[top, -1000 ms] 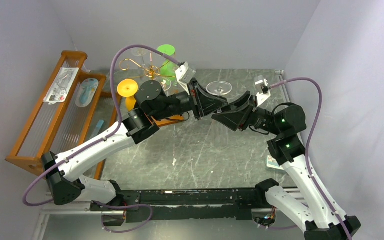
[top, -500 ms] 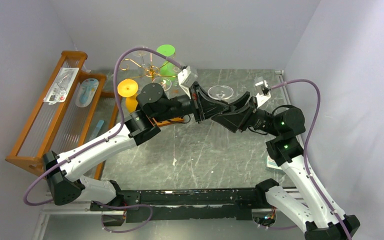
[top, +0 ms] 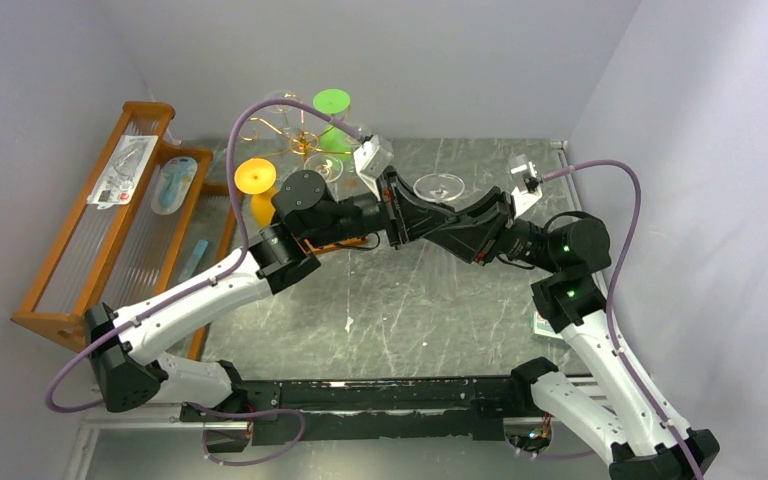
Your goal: Place the wine glass upside down on the wine glass rack
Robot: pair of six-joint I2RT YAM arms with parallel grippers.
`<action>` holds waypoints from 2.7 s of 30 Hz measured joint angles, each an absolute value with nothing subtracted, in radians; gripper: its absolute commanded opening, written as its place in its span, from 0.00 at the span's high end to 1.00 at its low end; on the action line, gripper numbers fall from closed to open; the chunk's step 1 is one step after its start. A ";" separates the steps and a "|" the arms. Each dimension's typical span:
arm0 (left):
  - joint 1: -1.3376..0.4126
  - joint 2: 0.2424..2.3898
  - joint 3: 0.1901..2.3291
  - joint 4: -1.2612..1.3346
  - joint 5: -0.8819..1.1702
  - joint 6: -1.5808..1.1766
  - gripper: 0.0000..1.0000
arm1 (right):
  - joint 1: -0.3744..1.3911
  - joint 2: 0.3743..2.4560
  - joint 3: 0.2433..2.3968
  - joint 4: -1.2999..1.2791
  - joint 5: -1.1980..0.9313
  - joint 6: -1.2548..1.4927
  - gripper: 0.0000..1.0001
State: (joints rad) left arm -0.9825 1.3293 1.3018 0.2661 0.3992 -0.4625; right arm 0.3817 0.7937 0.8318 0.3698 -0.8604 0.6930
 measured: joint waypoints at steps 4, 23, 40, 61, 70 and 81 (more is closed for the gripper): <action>-0.982 1.316 1.283 0.284 0.386 -0.477 0.51 | 0.385 0.788 0.828 0.370 -0.846 0.691 1.00; -0.980 1.145 1.088 0.428 0.303 -0.849 0.04 | 0.388 0.760 0.711 0.627 -0.686 0.626 1.00; -0.956 1.243 1.082 0.562 0.313 -1.315 0.28 | 0.388 0.688 0.659 0.627 -0.774 0.263 1.00; -0.892 1.216 1.084 0.370 0.345 -1.238 0.77 | 0.388 0.683 0.673 0.323 -0.851 0.032 1.00; -0.877 1.250 1.077 0.395 0.462 -1.240 0.55 | 0.388 0.711 0.695 0.268 -0.883 0.022 1.00; -0.838 1.238 1.024 0.424 0.548 -1.293 0.95 | 0.385 0.710 0.714 0.157 -0.888 -0.052 0.94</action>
State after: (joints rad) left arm -0.8379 1.2377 1.0241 0.4244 0.5484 -1.2926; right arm 0.3855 0.7097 0.7139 0.1570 -0.8883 -0.0517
